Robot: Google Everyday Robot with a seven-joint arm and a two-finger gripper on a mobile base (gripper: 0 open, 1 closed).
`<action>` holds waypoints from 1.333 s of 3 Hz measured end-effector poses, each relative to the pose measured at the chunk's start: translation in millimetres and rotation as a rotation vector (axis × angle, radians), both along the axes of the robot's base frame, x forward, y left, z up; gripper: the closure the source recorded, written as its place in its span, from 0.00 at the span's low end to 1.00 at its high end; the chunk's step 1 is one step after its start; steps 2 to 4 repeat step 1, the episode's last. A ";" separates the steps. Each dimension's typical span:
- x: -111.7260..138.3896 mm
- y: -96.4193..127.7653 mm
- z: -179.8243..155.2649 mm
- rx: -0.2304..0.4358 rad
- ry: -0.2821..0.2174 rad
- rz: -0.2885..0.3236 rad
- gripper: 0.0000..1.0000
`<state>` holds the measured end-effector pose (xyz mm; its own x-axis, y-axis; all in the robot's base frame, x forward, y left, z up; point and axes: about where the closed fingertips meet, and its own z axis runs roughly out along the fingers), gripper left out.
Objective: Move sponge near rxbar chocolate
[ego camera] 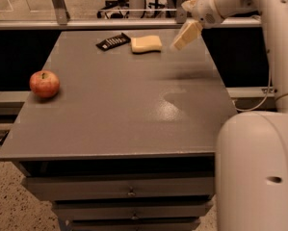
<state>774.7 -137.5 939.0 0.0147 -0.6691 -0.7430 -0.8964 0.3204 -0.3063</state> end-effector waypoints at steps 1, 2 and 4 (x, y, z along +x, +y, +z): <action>-32.4 -25.0 10.1 0.140 0.009 0.012 0.00; -32.4 -25.0 10.1 0.140 0.009 0.012 0.00; -32.4 -25.0 10.1 0.140 0.009 0.012 0.00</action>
Offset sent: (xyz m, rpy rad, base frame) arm 0.0000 0.0000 0.0000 0.0000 0.0000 0.0000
